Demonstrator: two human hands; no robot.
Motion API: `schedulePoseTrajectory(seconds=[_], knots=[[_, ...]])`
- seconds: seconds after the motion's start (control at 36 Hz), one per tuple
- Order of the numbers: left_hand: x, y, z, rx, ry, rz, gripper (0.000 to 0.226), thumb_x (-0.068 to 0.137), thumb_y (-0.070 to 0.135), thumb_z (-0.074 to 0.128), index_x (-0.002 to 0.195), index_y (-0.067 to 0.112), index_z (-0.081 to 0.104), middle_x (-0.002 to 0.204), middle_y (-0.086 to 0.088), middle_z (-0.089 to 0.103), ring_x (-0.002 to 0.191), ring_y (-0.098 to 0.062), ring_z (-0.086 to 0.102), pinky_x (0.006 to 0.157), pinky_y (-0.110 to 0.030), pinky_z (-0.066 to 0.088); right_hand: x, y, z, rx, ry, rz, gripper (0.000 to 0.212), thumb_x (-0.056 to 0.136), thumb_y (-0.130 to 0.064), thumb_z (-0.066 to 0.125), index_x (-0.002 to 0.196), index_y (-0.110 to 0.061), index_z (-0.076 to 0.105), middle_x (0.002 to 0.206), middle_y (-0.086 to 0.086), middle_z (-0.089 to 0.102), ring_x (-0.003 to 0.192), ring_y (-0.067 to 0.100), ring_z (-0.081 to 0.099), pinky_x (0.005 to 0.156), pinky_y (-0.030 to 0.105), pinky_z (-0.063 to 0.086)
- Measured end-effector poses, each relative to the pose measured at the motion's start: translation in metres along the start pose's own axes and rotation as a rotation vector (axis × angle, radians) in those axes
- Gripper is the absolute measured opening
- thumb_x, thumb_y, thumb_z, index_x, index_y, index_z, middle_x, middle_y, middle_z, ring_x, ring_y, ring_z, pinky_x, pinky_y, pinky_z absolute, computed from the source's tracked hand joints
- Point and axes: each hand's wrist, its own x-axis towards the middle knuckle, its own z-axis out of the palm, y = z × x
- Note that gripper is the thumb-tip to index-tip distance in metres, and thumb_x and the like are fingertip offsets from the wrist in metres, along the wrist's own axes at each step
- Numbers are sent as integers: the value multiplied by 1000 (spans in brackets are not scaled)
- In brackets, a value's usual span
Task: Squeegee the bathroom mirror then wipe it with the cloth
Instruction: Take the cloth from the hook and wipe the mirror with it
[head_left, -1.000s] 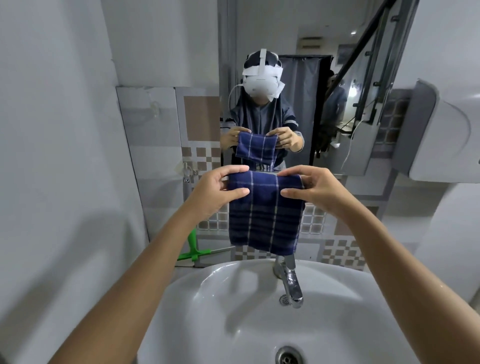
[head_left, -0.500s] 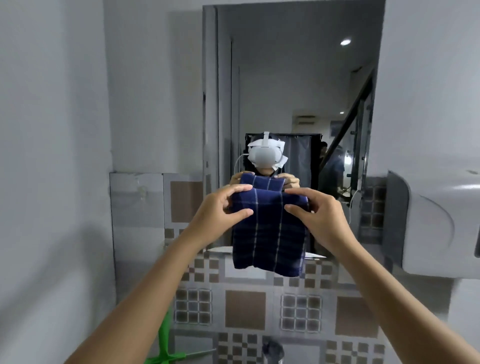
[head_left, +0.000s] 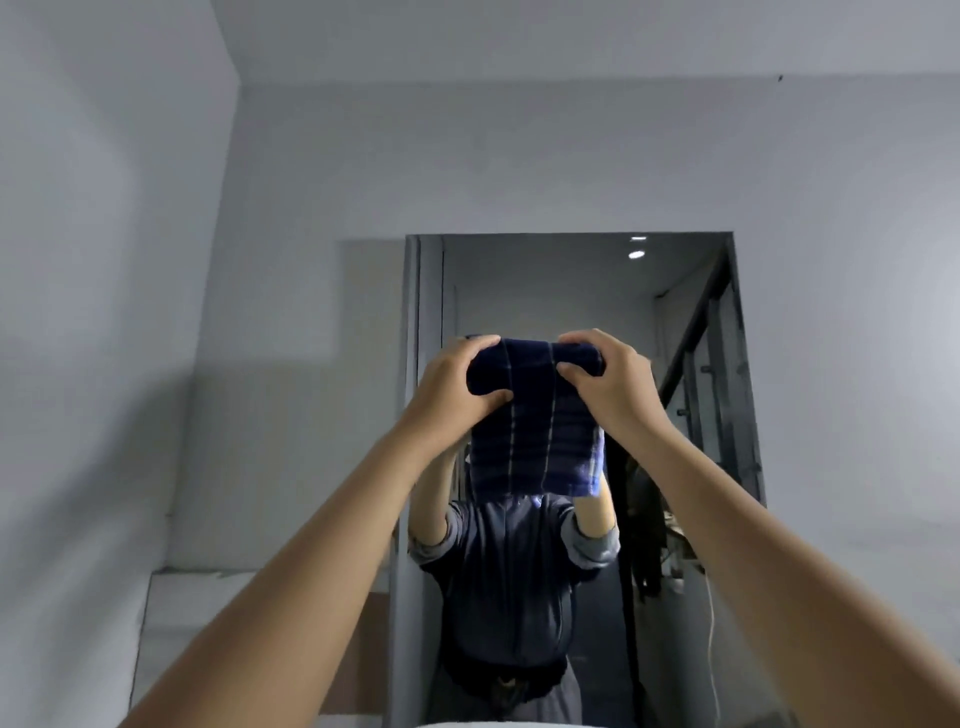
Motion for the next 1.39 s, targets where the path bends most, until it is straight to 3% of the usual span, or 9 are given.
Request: schedulePoseTrajectory(seconds=[0.14, 0.36, 0.47, 0.67, 0.75, 0.81, 1.06, 1.22, 1.39], knots=[[21, -22, 9, 19, -41, -9, 69, 74, 25, 75, 134, 13, 43, 126, -3, 48, 116, -16, 48, 96, -24, 39, 22, 11, 18, -65, 3, -14, 22, 87, -9, 59, 107, -17, 64, 100, -1, 66, 93, 11, 56, 77, 17, 38], [28, -44, 19, 17, -1, 43, 73, 71, 26, 78, 134, 16, 43, 126, -2, 47, 115, -15, 47, 96, -21, 37, 28, 29, 24, -132, 64, -34, 28, 82, -18, 67, 110, -15, 62, 98, 0, 65, 89, 12, 57, 68, 7, 36], [26, -45, 24, 24, 49, 52, 71, 71, 20, 78, 133, 14, 43, 128, -4, 45, 116, -15, 45, 92, -13, 30, 22, 31, 19, -180, 144, 46, 41, 76, -32, 73, 111, -17, 60, 105, 2, 56, 96, 16, 53, 75, 20, 36], [28, -42, 23, 58, 15, 72, 69, 73, 14, 73, 133, 10, 40, 130, -8, 42, 114, -14, 40, 95, -16, 29, -20, -8, 35, 39, 426, -137, 23, 81, -8, 65, 104, -13, 63, 103, -4, 50, 93, -2, 50, 83, 3, 40], [30, -42, 23, 91, 13, 80, 69, 72, 13, 73, 133, 7, 40, 131, -11, 43, 120, -21, 41, 92, -11, 23, -31, -18, 55, 158, 297, -148, 23, 89, -8, 54, 111, -11, 63, 107, -4, 57, 101, 5, 56, 91, 13, 43], [30, -44, 21, 78, -1, 80, 69, 73, 15, 73, 133, 9, 41, 132, -10, 43, 122, -21, 41, 92, -13, 25, -30, -15, 66, 123, 199, -74, 31, 94, -14, 47, 124, -13, 56, 124, -4, 56, 114, 4, 48, 93, 3, 32], [-1, -57, 10, 31, 8, 192, 69, 86, 34, 60, 143, 17, 25, 139, -1, 37, 127, -11, 39, 104, -24, 35, -19, 25, 85, -239, -49, -102, 54, 99, -38, 25, 148, -27, 7, 157, -12, -2, 140, -3, -10, 112, 23, -14], [-43, -93, 19, 280, 20, 129, 69, 93, 51, 29, 147, 19, 1, 156, 5, -4, 140, -2, -11, 115, -25, 3, 1, 24, 90, -392, 23, -121, 61, 95, -53, 20, 147, -31, -4, 157, -5, -12, 143, 9, -14, 116, 34, -12], [-69, -112, 32, 479, -14, 159, 71, 93, 52, 28, 147, 14, 1, 156, -2, -8, 142, -11, -11, 116, -28, 1, 45, 8, 98, -520, 74, -173, 74, 89, -64, 22, 147, -29, -6, 157, 9, -13, 144, 21, -15, 115, 43, -12]])
